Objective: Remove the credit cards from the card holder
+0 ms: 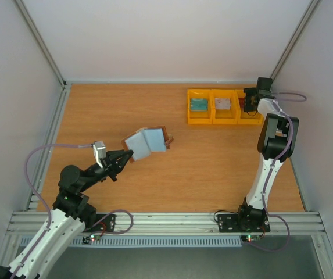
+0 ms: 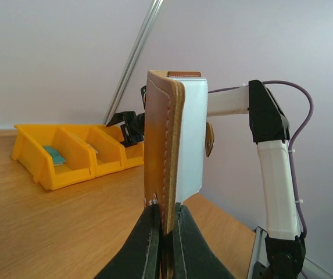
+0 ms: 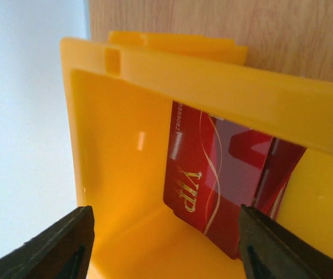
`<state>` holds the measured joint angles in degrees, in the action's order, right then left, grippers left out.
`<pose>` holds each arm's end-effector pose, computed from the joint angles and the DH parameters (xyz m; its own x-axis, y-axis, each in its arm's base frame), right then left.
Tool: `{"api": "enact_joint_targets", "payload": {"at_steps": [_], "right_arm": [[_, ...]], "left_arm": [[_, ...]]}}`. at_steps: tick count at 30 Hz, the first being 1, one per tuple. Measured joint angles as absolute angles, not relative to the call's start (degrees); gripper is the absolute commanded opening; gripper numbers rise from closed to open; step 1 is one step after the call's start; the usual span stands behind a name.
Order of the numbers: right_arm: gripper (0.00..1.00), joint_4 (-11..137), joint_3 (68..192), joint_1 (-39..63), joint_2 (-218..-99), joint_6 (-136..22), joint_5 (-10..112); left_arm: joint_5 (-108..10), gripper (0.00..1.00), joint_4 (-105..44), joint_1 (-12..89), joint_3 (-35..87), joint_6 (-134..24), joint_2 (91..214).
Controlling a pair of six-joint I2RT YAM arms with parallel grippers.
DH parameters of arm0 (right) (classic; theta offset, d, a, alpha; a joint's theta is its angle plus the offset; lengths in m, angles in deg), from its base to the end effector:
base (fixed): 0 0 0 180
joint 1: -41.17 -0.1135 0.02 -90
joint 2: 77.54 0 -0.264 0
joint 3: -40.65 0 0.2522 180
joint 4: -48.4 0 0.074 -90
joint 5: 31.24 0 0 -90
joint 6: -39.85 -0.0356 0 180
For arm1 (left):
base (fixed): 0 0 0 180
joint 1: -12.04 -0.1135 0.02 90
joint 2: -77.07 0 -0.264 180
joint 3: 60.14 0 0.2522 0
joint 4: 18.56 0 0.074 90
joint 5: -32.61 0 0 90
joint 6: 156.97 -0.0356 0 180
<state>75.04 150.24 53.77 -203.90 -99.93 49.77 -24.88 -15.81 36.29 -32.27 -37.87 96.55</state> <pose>0.4865 -0.1031 0.1783 -0.3531 0.8517 -0.3871 0.5797 0.5240 0.6240 0.1040 -0.0678 0.2584 -0.2483 -0.3379 -0.9078 0.8084 0.4440 -0.3864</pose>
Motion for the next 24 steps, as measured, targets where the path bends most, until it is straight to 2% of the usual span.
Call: {"api": "enact_joint_targets", "payload": {"at_steps": [5, 10, 12, 17, 20, 24], "right_arm": [[0.78, 79.4, 151.3, 53.8, -203.2, -96.9, 51.0], [0.74, 81.9, 151.4, 53.8, -199.1, -90.4, 50.4], [0.73, 81.3, 150.4, 53.6, -195.2, -85.9, 49.0], [0.72, 77.8, 144.2, 49.9, -176.8, -71.2, 43.1], [0.72, 77.9, 143.4, 39.9, -165.4, -57.9, 39.4], [0.7, 81.6, 143.4, 19.7, -157.3, -41.7, 33.9]], "left_arm": [[-24.9, 0.0, -15.8, 36.3, -32.3, -37.9, 96.6], [-24.8, 0.0, -15.8, 36.3, -32.3, -37.9, 96.6], [-24.8, 0.0, -15.8, 36.3, -32.3, -37.9, 96.5], [-24.9, 0.0, -15.8, 36.3, -32.3, -37.9, 96.2], [-24.9, 0.0, -15.9, 36.3, -32.4, -37.9, 96.1], [-25.3, 0.0, -15.9, 36.3, -32.4, -37.9, 96.0]]}}
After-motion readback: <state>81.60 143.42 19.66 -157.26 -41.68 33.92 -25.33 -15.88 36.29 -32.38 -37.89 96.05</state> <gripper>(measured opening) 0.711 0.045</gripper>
